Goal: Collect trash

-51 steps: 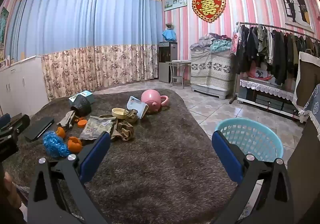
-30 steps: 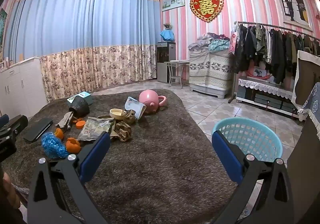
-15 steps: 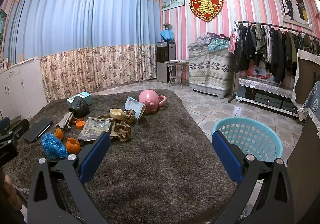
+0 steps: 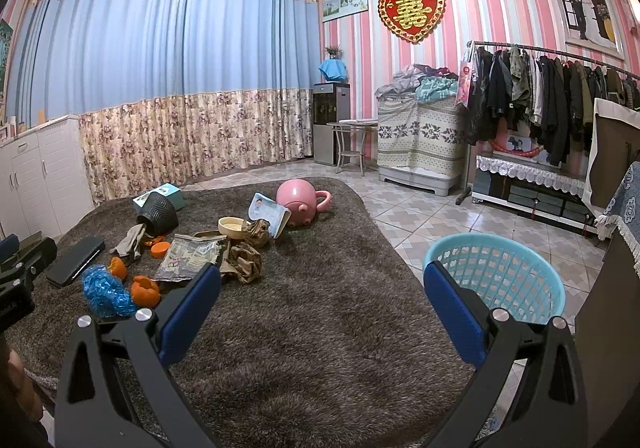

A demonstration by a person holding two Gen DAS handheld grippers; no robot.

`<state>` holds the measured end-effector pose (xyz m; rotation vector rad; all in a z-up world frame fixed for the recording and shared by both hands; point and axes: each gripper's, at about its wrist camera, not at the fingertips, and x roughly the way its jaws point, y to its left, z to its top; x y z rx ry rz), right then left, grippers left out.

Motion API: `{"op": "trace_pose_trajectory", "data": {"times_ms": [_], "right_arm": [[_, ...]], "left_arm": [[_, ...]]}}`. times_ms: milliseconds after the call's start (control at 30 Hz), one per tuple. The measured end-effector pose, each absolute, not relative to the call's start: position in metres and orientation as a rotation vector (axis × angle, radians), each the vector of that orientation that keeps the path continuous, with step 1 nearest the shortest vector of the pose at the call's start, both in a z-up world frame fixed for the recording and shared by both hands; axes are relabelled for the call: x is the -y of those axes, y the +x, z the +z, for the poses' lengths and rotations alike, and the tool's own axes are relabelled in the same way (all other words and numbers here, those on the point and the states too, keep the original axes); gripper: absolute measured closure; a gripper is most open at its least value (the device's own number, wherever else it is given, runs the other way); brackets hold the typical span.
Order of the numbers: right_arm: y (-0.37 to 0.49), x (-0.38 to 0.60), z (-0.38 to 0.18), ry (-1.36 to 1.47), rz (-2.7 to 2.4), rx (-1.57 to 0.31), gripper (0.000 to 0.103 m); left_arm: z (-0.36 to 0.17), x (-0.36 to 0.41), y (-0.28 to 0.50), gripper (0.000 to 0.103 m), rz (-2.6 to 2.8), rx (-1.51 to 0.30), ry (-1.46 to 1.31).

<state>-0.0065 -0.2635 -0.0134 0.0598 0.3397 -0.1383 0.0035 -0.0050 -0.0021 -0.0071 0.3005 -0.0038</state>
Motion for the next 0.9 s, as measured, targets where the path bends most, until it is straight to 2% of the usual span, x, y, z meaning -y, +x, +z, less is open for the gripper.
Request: {"op": "trace_pose_trajectory", "data": {"times_ms": [900], "right_arm": [[-0.0045, 0.2655, -0.0147, 0.060, -0.140, -0.342, 0.004]], "left_arm": [[-0.0036, 0.0065, 0.0037, 0.005, -0.005, -0.302, -0.006]]}}
